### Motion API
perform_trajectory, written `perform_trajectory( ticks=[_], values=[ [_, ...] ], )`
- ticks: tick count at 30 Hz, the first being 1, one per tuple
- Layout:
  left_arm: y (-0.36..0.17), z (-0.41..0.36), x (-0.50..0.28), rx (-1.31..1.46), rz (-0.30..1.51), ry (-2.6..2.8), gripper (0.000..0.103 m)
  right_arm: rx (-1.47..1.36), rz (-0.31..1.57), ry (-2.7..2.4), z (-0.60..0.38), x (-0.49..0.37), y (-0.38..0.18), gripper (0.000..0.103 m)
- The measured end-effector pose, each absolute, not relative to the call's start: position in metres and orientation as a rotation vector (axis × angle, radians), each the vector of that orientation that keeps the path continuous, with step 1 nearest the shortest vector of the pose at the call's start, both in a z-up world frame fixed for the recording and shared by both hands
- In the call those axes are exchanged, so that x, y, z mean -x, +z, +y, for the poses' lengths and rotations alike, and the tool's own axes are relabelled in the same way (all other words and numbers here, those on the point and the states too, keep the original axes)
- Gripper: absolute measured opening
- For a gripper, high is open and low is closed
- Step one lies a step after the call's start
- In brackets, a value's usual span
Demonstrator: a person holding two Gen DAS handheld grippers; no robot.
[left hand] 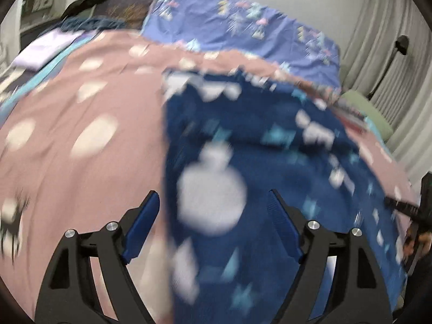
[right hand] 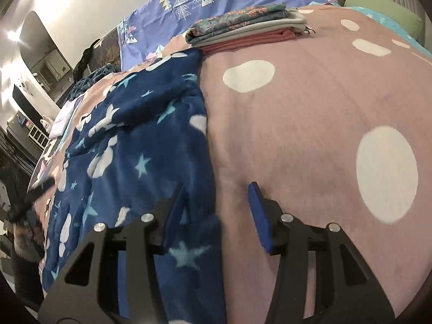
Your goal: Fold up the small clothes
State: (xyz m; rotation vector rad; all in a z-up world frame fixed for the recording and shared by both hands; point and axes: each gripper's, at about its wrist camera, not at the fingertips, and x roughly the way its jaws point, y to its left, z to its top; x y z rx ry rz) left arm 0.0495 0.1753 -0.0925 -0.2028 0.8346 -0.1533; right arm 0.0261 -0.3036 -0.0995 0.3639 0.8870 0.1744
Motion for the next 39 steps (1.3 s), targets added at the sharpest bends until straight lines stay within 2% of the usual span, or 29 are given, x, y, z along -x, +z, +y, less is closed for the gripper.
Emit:
perform_trajectory(
  ticks=[4,8,12,17,18,20,22,25,27,28,31,33,35,37,38,39],
  values=[
    [-0.106,0.192,-0.013,0.273,0.887,-0.115,0.082,-0.365,0.881,0.128,-0.298,-0.016,-0.091,0.048],
    [-0.109,0.196,0.011,0.292,0.898,-0.126,0.082,-0.355,0.824,0.218,-0.281,0.014,-0.074,0.033],
    [-0.111,0.185,0.035,0.226,0.911,-0.162,0.083,-0.407,0.884,0.530,-0.240,0.045,-0.073,0.032],
    [-0.111,0.179,0.060,0.219,0.901,-0.209,0.083,-0.470,1.040,0.832,-0.179,0.081,-0.102,0.032],
    [-0.111,0.178,0.064,0.224,0.898,-0.214,0.083,-0.453,1.060,0.853,-0.169,0.085,-0.106,0.034],
    [-0.112,0.178,0.072,0.232,0.890,-0.227,0.083,-0.400,1.060,0.860,-0.153,0.091,-0.109,0.050],
    [-0.113,0.178,0.079,0.236,0.882,-0.234,0.083,-0.388,1.051,0.876,-0.147,0.093,-0.106,0.058],
    [-0.113,0.180,0.088,0.265,0.866,-0.246,0.083,-0.400,1.056,0.947,-0.135,0.093,-0.102,0.058],
    [-0.113,0.179,0.091,0.270,0.859,-0.259,0.083,-0.390,1.085,0.965,-0.124,0.088,-0.105,0.034],
    [-0.114,0.178,0.092,0.265,0.857,-0.262,0.083,-0.375,1.130,0.909,-0.117,0.083,-0.112,0.005],
    [-0.112,0.179,0.099,0.280,0.854,-0.290,0.083,-0.460,1.090,0.895,-0.131,0.087,-0.102,0.005],
    [-0.112,0.182,0.105,0.309,0.854,-0.329,0.083,-0.445,0.996,0.886,-0.153,0.098,-0.076,0.005],
    [-0.113,0.184,0.110,0.325,0.855,-0.361,0.083,-0.382,0.986,0.857,-0.164,0.103,-0.067,0.006],
    [-0.114,0.182,0.112,0.316,0.858,-0.381,0.082,-0.340,1.032,0.788,-0.164,0.101,-0.077,0.015],
    [-0.115,0.182,0.113,0.309,0.860,-0.382,0.081,-0.346,1.079,0.740,-0.164,0.100,-0.089,0.025],
    [-0.115,0.180,0.115,0.295,0.863,-0.376,0.076,-0.367,1.107,0.725,-0.167,0.099,-0.096,0.028]
  ],
)
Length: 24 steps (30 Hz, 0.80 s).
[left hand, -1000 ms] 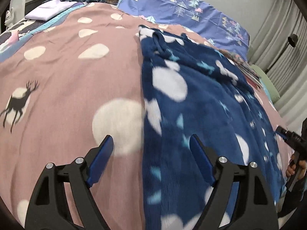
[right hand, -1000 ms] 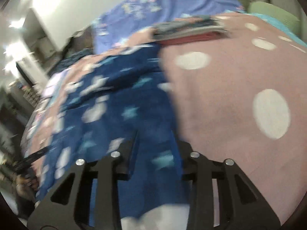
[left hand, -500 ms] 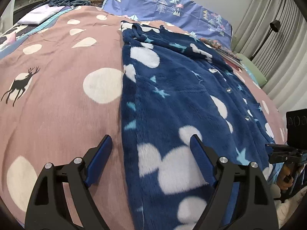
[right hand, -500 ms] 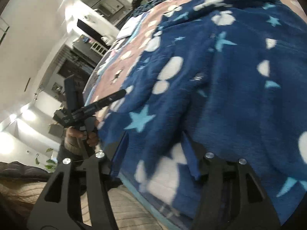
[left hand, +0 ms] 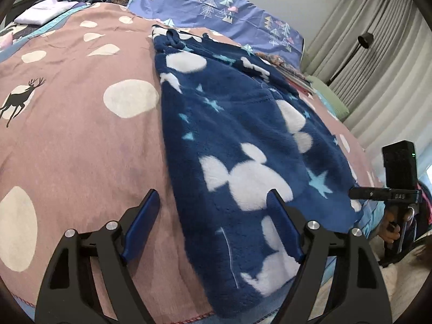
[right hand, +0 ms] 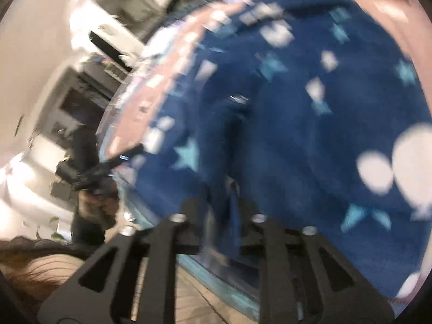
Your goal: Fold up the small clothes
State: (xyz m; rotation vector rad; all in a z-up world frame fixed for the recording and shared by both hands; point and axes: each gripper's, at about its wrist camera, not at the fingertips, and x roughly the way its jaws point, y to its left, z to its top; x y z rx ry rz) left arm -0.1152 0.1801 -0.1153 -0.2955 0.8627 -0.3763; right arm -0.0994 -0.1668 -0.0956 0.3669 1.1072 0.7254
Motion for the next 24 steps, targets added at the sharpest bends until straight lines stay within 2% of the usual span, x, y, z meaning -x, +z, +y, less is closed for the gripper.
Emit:
perform_trajectory(
  ticks=[1,3,5,7,11,13,15,17,20,21,22,24],
  values=[
    [-0.115,0.179,0.117,0.290,0.865,-0.374,0.074,-0.396,1.105,0.724,-0.171,0.100,-0.096,0.028],
    [-0.116,0.179,0.122,0.305,0.875,-0.392,0.058,-0.440,1.029,0.681,-0.197,0.109,-0.085,0.030],
    [-0.118,0.178,0.128,0.317,0.885,-0.410,0.048,-0.446,0.937,0.556,-0.231,0.118,-0.071,0.041],
    [-0.116,0.177,0.131,0.312,0.890,-0.416,0.044,-0.473,0.905,0.424,-0.268,0.122,-0.066,0.043],
    [-0.115,0.173,0.136,0.329,0.907,-0.454,0.043,-0.621,0.955,0.294,-0.319,0.128,-0.090,0.043],
    [-0.116,0.170,0.135,0.343,0.919,-0.471,0.048,-0.660,1.006,0.353,-0.314,0.125,-0.105,0.044],
    [-0.120,0.168,0.129,0.364,0.923,-0.498,0.059,-0.662,0.996,0.400,-0.302,0.122,-0.113,0.053],
    [-0.121,0.166,0.123,0.383,0.922,-0.510,0.061,-0.672,0.981,0.456,-0.290,0.114,-0.111,0.062],
    [-0.122,0.165,0.113,0.413,0.924,-0.520,0.061,-0.656,0.987,0.541,-0.287,0.097,-0.110,0.064],
    [-0.122,0.165,0.110,0.431,0.923,-0.519,0.061,-0.666,0.992,0.555,-0.284,0.092,-0.111,0.064],
    [-0.122,0.164,0.109,0.445,0.922,-0.513,0.059,-0.673,0.991,0.557,-0.283,0.091,-0.111,0.059],
    [-0.120,0.161,0.107,0.449,0.926,-0.501,0.018,-0.684,0.989,0.600,-0.282,0.085,-0.107,0.024]
  ],
)
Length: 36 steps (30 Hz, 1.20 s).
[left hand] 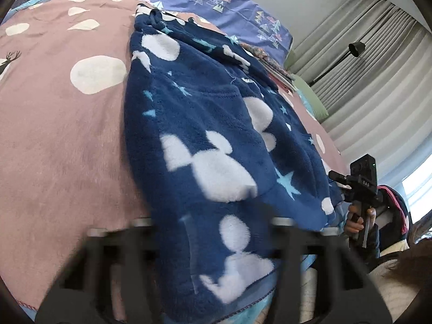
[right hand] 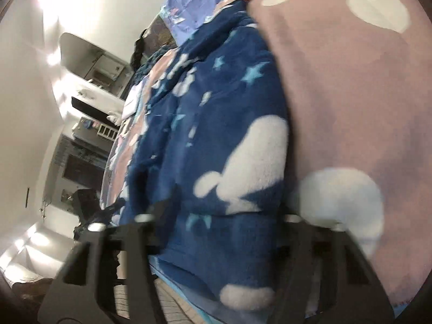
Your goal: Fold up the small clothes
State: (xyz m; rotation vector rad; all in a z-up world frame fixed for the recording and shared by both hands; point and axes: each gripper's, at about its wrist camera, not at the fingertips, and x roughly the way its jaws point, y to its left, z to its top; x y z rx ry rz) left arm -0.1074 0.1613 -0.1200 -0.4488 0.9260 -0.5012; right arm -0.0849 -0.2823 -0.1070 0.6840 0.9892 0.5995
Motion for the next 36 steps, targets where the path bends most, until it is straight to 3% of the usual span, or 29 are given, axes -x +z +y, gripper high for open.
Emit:
perform_trajectory(
  ticks=[1,2,13,20,27,36],
  values=[
    [-0.118,0.161,0.108,0.458,0.925,-0.496,0.017,-0.713,0.986,0.629,-0.282,0.086,-0.106,0.013],
    [-0.112,0.162,0.111,0.461,0.901,-0.488,0.014,-0.754,0.954,0.655,-0.288,0.091,-0.101,0.012],
    [0.045,0.175,0.141,0.381,0.482,-0.504,0.010,-0.624,0.572,0.765,-0.291,0.115,0.040,0.010],
    [0.093,0.188,0.223,0.348,0.239,-0.468,0.014,-0.407,0.244,0.771,-0.303,0.224,0.110,0.011],
    [0.033,0.181,0.160,0.398,0.493,-0.400,0.014,-0.548,0.521,0.660,-0.294,0.151,0.040,0.012],
    [0.029,0.191,0.073,0.412,0.536,-0.389,0.014,-0.560,0.555,0.582,-0.281,0.054,0.030,0.012]
  ],
)
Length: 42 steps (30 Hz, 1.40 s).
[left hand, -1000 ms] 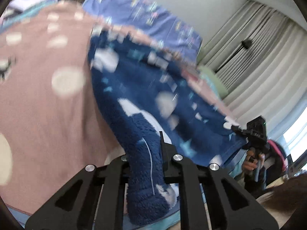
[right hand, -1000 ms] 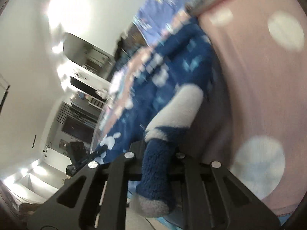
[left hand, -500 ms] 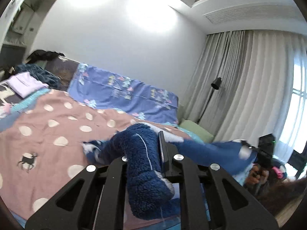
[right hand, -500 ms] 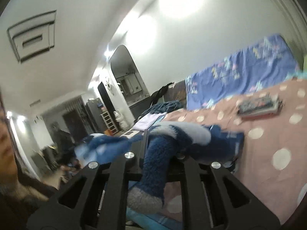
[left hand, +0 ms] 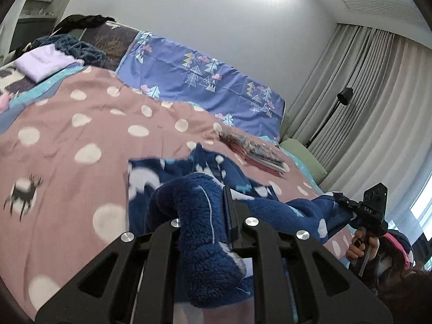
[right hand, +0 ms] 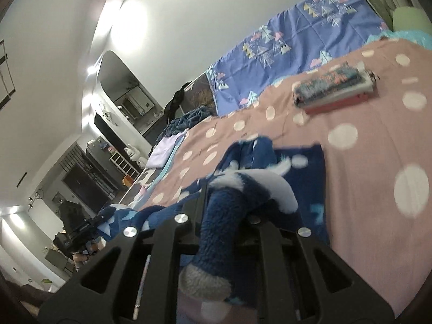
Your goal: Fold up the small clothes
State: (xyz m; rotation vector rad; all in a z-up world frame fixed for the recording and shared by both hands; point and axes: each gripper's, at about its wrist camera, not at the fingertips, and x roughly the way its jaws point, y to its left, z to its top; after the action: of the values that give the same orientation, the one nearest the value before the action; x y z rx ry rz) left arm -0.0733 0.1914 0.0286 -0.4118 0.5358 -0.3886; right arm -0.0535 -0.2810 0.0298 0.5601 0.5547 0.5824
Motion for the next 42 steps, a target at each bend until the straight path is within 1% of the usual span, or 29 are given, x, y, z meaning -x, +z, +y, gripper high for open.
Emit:
perform_trajectory(
  ticks=[4,7,9,14,16,18,20,21,22,23,24,25,26,27,28,29,32,36,39,42],
  values=[
    [0.042,0.191,0.028,0.376,0.515,-0.377,0.014,-0.572,0.537,0.565,-0.281,0.005,0.036,0.012],
    [0.037,0.191,-0.017,0.369,0.525,-0.372,0.014,-0.579,0.559,0.525,-0.281,-0.035,0.028,0.012],
    [0.021,0.191,-0.049,0.374,0.560,-0.350,0.014,-0.563,0.604,0.490,-0.278,-0.068,0.009,0.012],
    [-0.066,0.186,-0.121,0.361,0.757,-0.239,0.014,-0.546,0.827,0.377,-0.265,-0.128,-0.077,0.013],
    [-0.093,0.189,-0.131,0.381,0.816,-0.222,0.016,-0.595,0.840,0.378,-0.269,-0.133,-0.097,0.012],
    [-0.097,0.196,-0.129,0.418,0.799,-0.242,0.017,-0.626,0.812,0.410,-0.274,-0.129,-0.098,0.013],
    [-0.092,0.201,-0.126,0.434,0.786,-0.264,0.018,-0.609,0.809,0.429,-0.275,-0.126,-0.093,0.019],
    [-0.090,0.201,-0.125,0.434,0.784,-0.272,0.021,-0.589,0.815,0.433,-0.275,-0.125,-0.090,0.022],
    [-0.087,0.202,-0.122,0.434,0.783,-0.278,0.022,-0.574,0.814,0.438,-0.276,-0.123,-0.085,0.031],
    [-0.079,0.204,-0.115,0.430,0.777,-0.288,0.025,-0.563,0.801,0.442,-0.278,-0.118,-0.080,0.042],
    [-0.075,0.203,-0.110,0.423,0.767,-0.295,0.032,-0.545,0.778,0.444,-0.281,-0.113,-0.073,0.048],
    [-0.063,0.206,-0.097,0.400,0.731,-0.296,0.039,-0.512,0.749,0.441,-0.284,-0.105,-0.066,0.058],
    [-0.055,0.206,-0.089,0.378,0.701,-0.281,0.059,-0.450,0.714,0.432,-0.287,-0.094,-0.057,0.063],
    [-0.044,0.208,-0.074,0.337,0.653,-0.252,0.066,-0.393,0.696,0.422,-0.288,-0.087,-0.051,0.065],
    [-0.037,0.208,-0.065,0.303,0.628,-0.239,0.066,-0.335,0.688,0.411,-0.288,-0.081,-0.047,0.070],
    [-0.029,0.210,-0.054,0.263,0.610,-0.229,0.067,-0.258,0.691,0.392,-0.286,-0.073,-0.045,0.073],
    [-0.021,0.209,-0.035,0.183,0.614,-0.224,0.068,-0.084,0.749,0.364,-0.274,-0.063,-0.052,0.075],
    [-0.047,0.180,-0.037,-0.047,0.734,-0.240,0.071,0.058,0.799,0.344,-0.254,-0.068,-0.071,0.076],
    [-0.073,0.155,-0.059,-0.262,0.784,-0.165,0.071,0.069,0.792,0.343,-0.244,-0.088,-0.078,0.077],
    [-0.072,0.151,-0.088,-0.264,0.753,-0.169,0.071,0.007,0.757,0.348,-0.245,-0.116,-0.067,0.077]
  ],
)
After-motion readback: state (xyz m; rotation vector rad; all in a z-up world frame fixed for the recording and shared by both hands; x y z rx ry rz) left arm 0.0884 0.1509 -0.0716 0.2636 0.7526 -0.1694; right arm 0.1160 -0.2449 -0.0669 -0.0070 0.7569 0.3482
